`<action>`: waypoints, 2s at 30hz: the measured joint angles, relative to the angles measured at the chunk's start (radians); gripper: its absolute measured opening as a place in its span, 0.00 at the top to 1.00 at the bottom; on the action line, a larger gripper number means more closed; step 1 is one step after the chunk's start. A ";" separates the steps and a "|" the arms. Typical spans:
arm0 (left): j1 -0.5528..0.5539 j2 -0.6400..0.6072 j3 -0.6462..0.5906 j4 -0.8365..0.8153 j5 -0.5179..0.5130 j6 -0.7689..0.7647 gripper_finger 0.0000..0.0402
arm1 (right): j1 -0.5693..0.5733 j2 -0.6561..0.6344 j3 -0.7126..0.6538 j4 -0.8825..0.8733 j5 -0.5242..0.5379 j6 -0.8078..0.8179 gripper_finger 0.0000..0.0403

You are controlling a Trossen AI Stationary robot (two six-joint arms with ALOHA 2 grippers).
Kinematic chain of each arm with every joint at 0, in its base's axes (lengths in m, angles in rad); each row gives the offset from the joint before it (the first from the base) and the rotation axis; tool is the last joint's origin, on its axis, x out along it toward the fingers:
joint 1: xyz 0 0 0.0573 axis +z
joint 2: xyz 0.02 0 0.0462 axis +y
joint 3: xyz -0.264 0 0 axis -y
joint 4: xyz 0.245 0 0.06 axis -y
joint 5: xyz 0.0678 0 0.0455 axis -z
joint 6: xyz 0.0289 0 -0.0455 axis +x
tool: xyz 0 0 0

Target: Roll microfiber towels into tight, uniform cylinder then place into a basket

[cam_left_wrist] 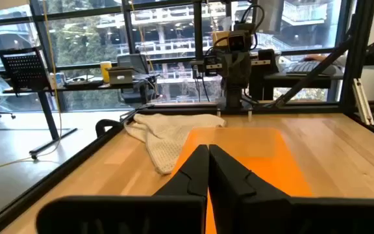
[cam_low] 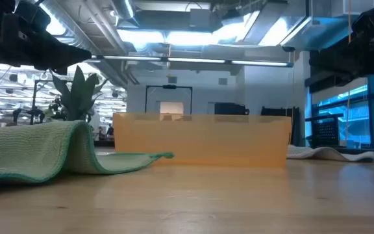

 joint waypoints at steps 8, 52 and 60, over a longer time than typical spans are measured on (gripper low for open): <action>0.000 0.000 0.000 0.000 0.000 0.000 1.00 | 0.000 0.000 0.000 0.000 0.000 0.000 0.95; 0.000 0.000 0.000 0.000 0.000 0.000 1.00 | 0.000 0.000 0.000 0.000 0.000 0.000 0.95; 0.000 0.000 0.002 0.073 0.000 0.004 1.00 | 0.000 0.000 0.000 0.000 0.000 0.000 0.95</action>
